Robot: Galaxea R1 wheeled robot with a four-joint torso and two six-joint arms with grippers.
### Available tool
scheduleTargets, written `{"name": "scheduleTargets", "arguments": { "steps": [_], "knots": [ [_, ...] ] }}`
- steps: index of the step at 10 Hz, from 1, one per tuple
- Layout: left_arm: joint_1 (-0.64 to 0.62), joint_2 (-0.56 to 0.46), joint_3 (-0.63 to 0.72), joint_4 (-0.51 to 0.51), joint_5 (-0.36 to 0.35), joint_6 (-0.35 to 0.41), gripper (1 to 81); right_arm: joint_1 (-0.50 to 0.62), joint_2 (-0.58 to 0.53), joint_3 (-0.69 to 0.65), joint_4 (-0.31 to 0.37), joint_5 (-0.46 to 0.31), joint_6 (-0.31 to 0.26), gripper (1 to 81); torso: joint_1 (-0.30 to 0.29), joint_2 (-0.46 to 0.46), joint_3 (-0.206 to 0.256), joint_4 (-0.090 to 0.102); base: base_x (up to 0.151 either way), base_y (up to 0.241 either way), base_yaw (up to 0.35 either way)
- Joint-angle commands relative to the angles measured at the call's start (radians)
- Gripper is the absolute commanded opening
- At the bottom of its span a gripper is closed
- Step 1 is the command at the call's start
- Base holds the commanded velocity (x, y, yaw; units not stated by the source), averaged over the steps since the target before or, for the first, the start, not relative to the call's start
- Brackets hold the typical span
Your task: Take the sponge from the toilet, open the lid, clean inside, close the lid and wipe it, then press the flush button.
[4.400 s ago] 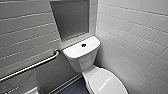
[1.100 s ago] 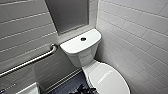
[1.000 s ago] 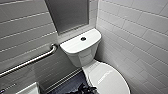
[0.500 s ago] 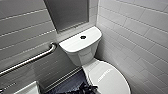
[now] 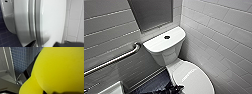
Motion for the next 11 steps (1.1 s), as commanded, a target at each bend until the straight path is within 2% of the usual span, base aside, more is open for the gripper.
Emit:
{"name": "scheduleTargets", "arguments": {
  "steps": [1, 9, 11],
  "knots": [
    [-0.097, 0.021, 0.018, -0.003, 0.039, -0.006, 81.1, -0.004, -0.006, -0.003, -0.029, -0.047, -0.002, 1.0, 0.000, 0.000, 0.000, 0.000, 0.000, 0.000, 0.000],
    [-0.078, 0.112, -0.117, 0.023, 0.042, -0.006, 81.1, -0.006, 0.008, -0.012, -0.030, -0.047, -0.002, 1.0, 0.000, 0.000, 0.000, 0.000, 0.000, 0.000, 0.000],
    [-0.088, 0.081, -0.058, 0.018, 0.039, -0.006, 81.1, -0.006, 0.011, -0.017, -0.029, -0.047, -0.002, 1.0, 0.000, 0.000, 0.000, 0.000, 0.000, 0.000, 0.000]
  ]
}}
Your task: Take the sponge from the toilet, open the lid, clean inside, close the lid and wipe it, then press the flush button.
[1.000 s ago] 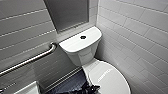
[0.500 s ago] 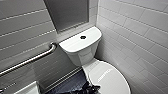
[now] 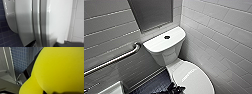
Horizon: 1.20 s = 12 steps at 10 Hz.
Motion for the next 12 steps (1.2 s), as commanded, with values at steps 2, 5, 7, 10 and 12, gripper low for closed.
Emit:
{"name": "scheduleTargets", "arguments": {
  "steps": [2, 5, 7, 10, 12],
  "knots": [
    [-0.109, -0.047, 0.147, 0.007, 0.030, 0.007, 81.1, -0.006, -0.022, 0.022, -0.029, -0.047, -0.002, 1.0, 0.000, 0.000, 0.000, 0.000, 0.000, 0.000, 0.000],
    [-0.111, -0.053, 0.160, 0.002, 0.030, 0.005, 81.1, -0.008, -0.025, 0.023, -0.029, -0.047, -0.002, 1.0, 0.000, 0.000, 0.000, 0.000, 0.000, 0.000, 0.000],
    [-0.111, -0.029, 0.118, 0.002, 0.032, 0.005, 81.1, -0.008, -0.025, 0.022, -0.029, -0.046, -0.001, 1.0, 0.000, 0.000, 0.000, 0.000, 0.000, 0.000, 0.000],
    [-0.124, 0.008, 0.074, 0.005, 0.032, 0.005, 81.1, -0.008, -0.027, 0.023, -0.029, -0.046, 0.001, 1.0, 0.000, 0.000, 0.000, 0.000, 0.000, 0.000, 0.000],
    [-0.135, 0.023, 0.060, 0.007, 0.033, 0.005, 81.1, -0.008, -0.028, 0.025, -0.029, -0.046, 0.004, 1.0, 0.000, 0.000, 0.000, 0.000, 0.000, 0.000, 0.000]
  ]
}}
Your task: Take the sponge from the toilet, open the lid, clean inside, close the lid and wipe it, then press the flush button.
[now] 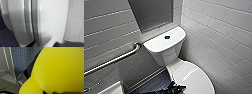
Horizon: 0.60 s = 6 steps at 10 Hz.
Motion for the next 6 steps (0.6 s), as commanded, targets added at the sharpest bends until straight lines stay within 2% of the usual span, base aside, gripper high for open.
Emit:
{"name": "scheduleTargets", "arguments": {
  "steps": [1, 6],
  "knots": [
    [-0.105, 0.065, -0.035, 0.011, -0.001, 0.011, 81.1, -0.010, -0.030, 0.023, -0.029, -0.046, 0.003, 1.0, 0.000, 0.000, 0.000, 0.000, 0.000, 0.000, 0.000],
    [-0.099, 0.067, 0.003, 0.005, -0.013, 0.001, 81.1, -0.005, -0.033, 0.025, -0.029, -0.046, 0.003, 1.0, 0.000, 0.000, 0.000, 0.000, 0.000, 0.000, 0.000]
  ]
}}
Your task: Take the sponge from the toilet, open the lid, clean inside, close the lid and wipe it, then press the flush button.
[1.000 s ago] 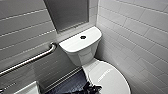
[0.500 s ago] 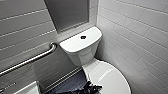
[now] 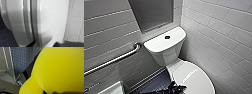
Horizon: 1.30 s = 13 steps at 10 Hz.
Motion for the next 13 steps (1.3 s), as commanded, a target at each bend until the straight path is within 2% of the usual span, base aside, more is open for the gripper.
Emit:
{"name": "scheduleTargets", "arguments": {
  "steps": [1, 6, 13],
  "knots": [
    [-0.103, 0.052, 0.025, 0.005, -0.015, -0.013, 81.1, -0.005, -0.022, 0.021, -0.029, -0.046, 0.003, 1.0, 0.000, 0.000, 0.000, 0.000, 0.000, 0.000, 0.000],
    [-0.126, 0.084, 0.023, 0.004, -0.017, -0.023, 81.1, -0.007, -0.017, 0.021, -0.030, -0.045, 0.003, 1.0, 0.000, 0.000, 0.000, 0.000, 0.000, 0.000, 0.000],
    [-0.195, 0.016, 0.228, 0.004, -0.040, -0.089, 81.1, -0.005, -0.007, 0.013, -0.029, -0.046, 0.003, 1.0, 0.000, 0.000, 0.000, 0.000, 0.000, 0.000, 0.000]
  ]
}}
